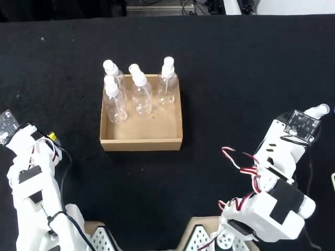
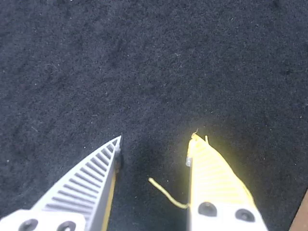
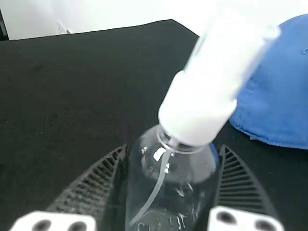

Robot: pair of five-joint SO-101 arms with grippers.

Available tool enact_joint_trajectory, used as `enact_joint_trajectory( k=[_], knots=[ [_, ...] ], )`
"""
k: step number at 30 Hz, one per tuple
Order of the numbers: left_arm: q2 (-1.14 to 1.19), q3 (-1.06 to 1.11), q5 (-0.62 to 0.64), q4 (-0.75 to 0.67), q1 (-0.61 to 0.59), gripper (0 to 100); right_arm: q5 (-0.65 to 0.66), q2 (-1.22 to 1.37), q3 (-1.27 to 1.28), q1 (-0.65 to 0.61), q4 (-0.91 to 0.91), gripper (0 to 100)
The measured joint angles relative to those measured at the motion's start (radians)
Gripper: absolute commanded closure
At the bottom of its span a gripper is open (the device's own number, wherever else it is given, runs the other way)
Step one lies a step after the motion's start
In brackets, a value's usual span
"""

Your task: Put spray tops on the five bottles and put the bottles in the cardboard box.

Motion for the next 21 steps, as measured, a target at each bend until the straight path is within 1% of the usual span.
enact_joint_trajectory(
  k=[5, 6, 10, 12, 16, 21],
  knots=[
    [0.000, 0.000, 0.000, 0.000, 0.000, 80, 0.000, 0.000, 0.000, 0.000, 0.000, 76.6],
    [0.000, 0.000, 0.000, 0.000, 0.000, 80, 0.000, 0.000, 0.000, 0.000, 0.000, 78.4],
    [0.000, 0.000, 0.000, 0.000, 0.000, 80, 0.000, 0.000, 0.000, 0.000, 0.000, 93.8],
    [0.000, 0.000, 0.000, 0.000, 0.000, 80, 0.000, 0.000, 0.000, 0.000, 0.000, 99.1],
    [0.000, 0.000, 0.000, 0.000, 0.000, 80, 0.002, 0.000, -0.026, 0.020, -0.006, 98.9],
    [0.000, 0.000, 0.000, 0.000, 0.000, 80, -0.026, 0.000, -0.025, 0.044, -0.071, 98.8]
  ],
)
